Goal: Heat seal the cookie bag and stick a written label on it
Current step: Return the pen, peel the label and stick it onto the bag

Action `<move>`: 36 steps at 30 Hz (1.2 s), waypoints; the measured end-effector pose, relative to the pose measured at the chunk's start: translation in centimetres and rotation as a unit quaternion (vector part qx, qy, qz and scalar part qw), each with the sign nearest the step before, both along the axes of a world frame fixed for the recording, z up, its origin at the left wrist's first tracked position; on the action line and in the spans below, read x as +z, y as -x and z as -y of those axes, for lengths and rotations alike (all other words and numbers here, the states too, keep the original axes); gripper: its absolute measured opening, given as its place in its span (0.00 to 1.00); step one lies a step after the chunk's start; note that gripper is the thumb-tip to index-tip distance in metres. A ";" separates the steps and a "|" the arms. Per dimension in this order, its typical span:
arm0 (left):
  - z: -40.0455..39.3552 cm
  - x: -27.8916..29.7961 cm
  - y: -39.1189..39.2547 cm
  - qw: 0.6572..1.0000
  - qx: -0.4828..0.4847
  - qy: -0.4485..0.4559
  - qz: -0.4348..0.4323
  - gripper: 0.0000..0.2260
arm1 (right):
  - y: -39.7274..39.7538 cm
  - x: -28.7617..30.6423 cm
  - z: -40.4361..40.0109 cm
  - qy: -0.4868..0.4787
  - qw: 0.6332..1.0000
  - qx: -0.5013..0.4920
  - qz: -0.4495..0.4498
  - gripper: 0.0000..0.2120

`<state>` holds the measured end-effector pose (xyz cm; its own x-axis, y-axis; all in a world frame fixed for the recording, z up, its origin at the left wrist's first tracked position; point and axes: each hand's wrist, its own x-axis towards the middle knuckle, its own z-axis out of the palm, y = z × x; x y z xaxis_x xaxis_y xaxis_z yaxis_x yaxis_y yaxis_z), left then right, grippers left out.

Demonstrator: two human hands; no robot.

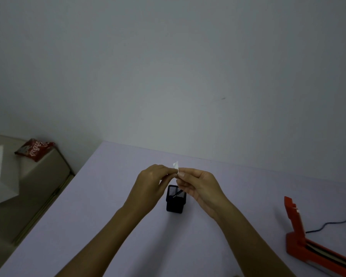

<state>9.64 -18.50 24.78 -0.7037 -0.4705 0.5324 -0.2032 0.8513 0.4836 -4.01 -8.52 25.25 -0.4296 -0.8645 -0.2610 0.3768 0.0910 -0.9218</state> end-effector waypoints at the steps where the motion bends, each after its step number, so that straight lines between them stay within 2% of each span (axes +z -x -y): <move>1: -0.1 0.1 0.0 1.000 0.001 -0.004 -0.005 0.06 | -0.1 0.1 0.0 0.002 1.000 0.001 0.001 0.07; 15: -0.6 0.9 -1.2 0.997 0.011 -0.072 -0.041 0.07 | -1.1 1.2 -0.2 -0.005 1.000 -0.002 0.013 0.10; 25: -1.2 2.2 -1.3 0.992 0.023 -0.099 -0.072 0.08 | -1.3 2.7 -0.3 0.006 0.994 -0.003 -0.109 0.07; 32: -1.3 3.5 -1.5 0.994 0.001 -0.092 -0.057 0.08 | -0.9 2.9 -0.3 0.021 0.996 -0.006 -0.090 0.07; 36: -1.6 3.5 -1.4 0.985 0.022 -0.152 -0.084 0.08 | -1.0 2.9 -0.3 0.026 0.996 -0.002 -0.080 0.08</move>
<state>10.99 -16.88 28.33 -0.5939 -0.6540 0.4686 -0.1322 0.6539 0.7450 -3.06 -8.26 28.17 -0.4658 -0.8733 -0.1428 0.2243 0.0396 -0.9737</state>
